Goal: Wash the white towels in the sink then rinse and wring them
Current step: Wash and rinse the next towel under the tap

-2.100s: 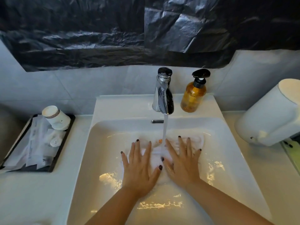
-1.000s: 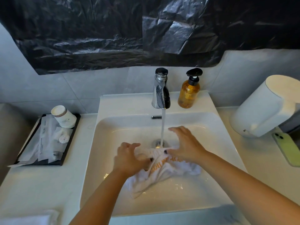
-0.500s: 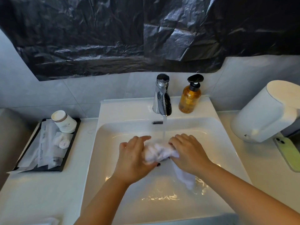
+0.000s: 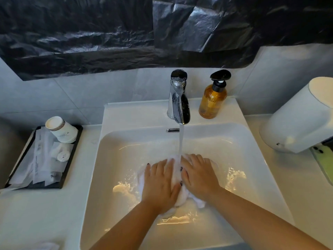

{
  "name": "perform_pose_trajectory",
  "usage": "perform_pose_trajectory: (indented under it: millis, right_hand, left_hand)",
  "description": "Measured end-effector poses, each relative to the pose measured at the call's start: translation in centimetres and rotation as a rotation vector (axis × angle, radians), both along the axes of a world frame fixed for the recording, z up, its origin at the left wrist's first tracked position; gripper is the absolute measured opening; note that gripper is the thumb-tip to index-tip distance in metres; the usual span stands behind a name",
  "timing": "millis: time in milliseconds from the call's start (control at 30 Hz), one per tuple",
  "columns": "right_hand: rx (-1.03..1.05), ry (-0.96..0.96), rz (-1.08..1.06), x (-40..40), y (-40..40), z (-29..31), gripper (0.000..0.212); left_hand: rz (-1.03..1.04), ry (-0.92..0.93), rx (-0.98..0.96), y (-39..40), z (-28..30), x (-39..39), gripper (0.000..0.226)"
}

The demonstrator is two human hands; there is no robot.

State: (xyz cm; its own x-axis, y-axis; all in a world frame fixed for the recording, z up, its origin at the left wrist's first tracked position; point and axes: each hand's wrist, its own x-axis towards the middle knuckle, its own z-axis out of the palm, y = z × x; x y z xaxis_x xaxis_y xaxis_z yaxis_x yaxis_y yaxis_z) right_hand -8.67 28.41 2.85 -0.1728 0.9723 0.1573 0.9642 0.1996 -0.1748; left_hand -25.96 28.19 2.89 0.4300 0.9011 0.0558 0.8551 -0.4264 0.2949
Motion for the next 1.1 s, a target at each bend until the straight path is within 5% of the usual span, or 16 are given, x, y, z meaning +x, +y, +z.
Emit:
perform_pose_trajectory:
  millis: [100,267,400,533,667,700,800,933,1100]
  right_hand:
    - [0.067,0.000,-0.012,-0.2,0.7,-0.4,0.021]
    - [0.110,0.047,-0.049,-0.5,2.6,-0.1,0.023]
    - [0.129,0.088,-0.067,-0.6,2.6,0.2,0.029]
    - [0.173,0.252,-0.073,-0.2,1.7,0.8,0.035]
    - [0.313,0.396,-0.063,0.0,0.5,3.1,0.025]
    - [0.333,0.419,-0.047,0.1,0.1,3.7,0.022]
    - [0.311,0.399,0.025,0.5,-1.4,4.3,0.022]
    - [0.033,0.268,-0.107,-0.4,-1.5,2.1,0.052]
    - [-0.144,-0.041,-0.229,-2.4,-0.2,-0.8,0.066]
  left_hand:
    - [0.023,-0.132,0.111,0.5,-0.7,0.0,0.044]
    - [0.131,-0.103,0.128,2.4,-0.2,1.0,0.024]
    - [0.171,-0.125,-0.003,2.8,0.5,1.3,0.032]
    - [0.198,-0.356,-0.098,3.2,2.0,0.7,0.040]
    - [0.144,-0.506,0.309,3.2,3.6,-0.5,0.007]
    - [0.107,-0.501,0.352,2.9,3.9,-0.8,0.003]
    - [0.067,-0.431,0.239,1.2,4.4,-2.1,0.038]
    - [0.093,-0.100,-0.082,0.4,2.7,-2.6,0.088]
    - [0.168,0.164,-0.088,0.6,-0.1,-0.6,0.077]
